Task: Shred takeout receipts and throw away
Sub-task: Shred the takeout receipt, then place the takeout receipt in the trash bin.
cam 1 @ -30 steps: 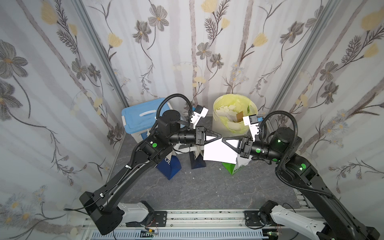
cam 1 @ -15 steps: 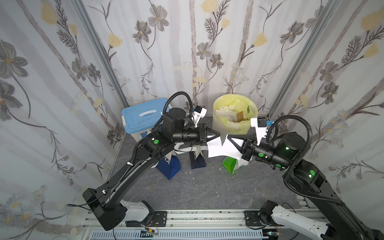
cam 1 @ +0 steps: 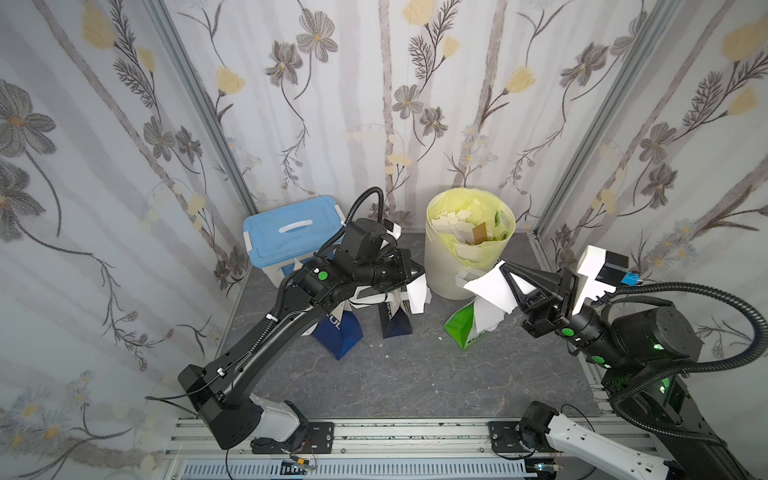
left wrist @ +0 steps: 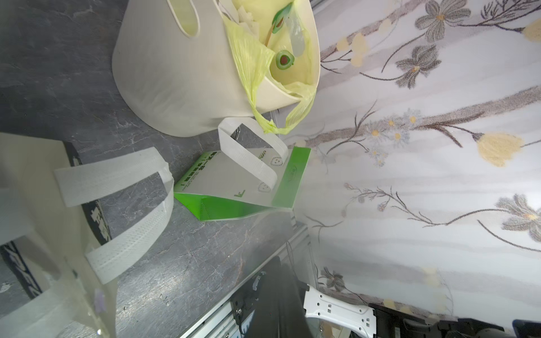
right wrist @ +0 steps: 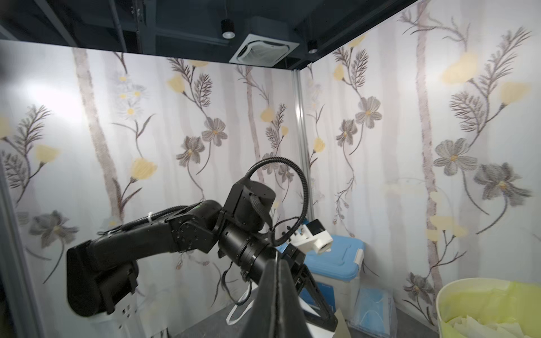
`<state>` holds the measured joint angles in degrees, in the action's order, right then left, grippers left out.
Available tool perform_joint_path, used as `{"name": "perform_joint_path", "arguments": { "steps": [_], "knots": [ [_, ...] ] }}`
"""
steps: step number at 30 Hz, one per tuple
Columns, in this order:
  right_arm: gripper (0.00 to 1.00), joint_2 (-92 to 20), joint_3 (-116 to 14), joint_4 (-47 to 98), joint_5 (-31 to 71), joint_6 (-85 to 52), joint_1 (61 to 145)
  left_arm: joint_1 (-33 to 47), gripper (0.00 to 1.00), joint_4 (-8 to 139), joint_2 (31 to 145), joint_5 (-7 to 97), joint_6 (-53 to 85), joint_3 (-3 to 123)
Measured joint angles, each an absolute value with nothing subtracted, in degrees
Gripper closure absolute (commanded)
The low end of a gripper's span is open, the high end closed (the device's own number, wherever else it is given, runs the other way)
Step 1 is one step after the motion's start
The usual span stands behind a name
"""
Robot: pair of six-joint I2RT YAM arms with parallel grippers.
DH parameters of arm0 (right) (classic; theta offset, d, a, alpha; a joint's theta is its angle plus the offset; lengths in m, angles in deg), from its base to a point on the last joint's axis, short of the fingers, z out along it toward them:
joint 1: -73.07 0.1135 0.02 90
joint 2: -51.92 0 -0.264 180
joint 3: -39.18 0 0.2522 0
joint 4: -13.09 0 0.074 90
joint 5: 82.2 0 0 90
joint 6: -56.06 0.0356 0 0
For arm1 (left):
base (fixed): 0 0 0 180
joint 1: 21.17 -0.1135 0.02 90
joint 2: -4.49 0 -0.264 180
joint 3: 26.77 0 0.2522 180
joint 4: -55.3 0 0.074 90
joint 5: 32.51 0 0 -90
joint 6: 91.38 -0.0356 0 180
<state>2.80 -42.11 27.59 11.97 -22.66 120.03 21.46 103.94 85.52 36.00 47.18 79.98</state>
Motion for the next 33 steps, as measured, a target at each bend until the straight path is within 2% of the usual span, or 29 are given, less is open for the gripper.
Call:
{"name": "perform_joint_path", "arguments": {
  "steps": [5,13,20,28,33],
  "knots": [
    [1.00,-2.84,-43.53,27.98,1.47,-21.39,116.33,21.38,1.00,101.42,85.08,38.80,47.00,79.58],
    [1.00,-5.27,-44.67,28.96,-4.25,-17.21,113.23,21.38,1.00,90.84,88.71,47.73,45.01,83.43],
    [1.00,0.26,-44.36,32.35,-7.29,-15.97,113.08,21.64,1.00,85.36,105.41,51.87,40.71,102.29],
    [1.00,6.51,-42.04,35.61,-9.54,-14.02,113.08,23.41,1.00,86.98,127.18,60.89,29.86,130.99],
    [1.00,7.10,-42.24,36.96,-10.07,-13.58,113.08,23.63,1.00,87.46,135.57,66.97,24.84,138.62]
  ]
}}
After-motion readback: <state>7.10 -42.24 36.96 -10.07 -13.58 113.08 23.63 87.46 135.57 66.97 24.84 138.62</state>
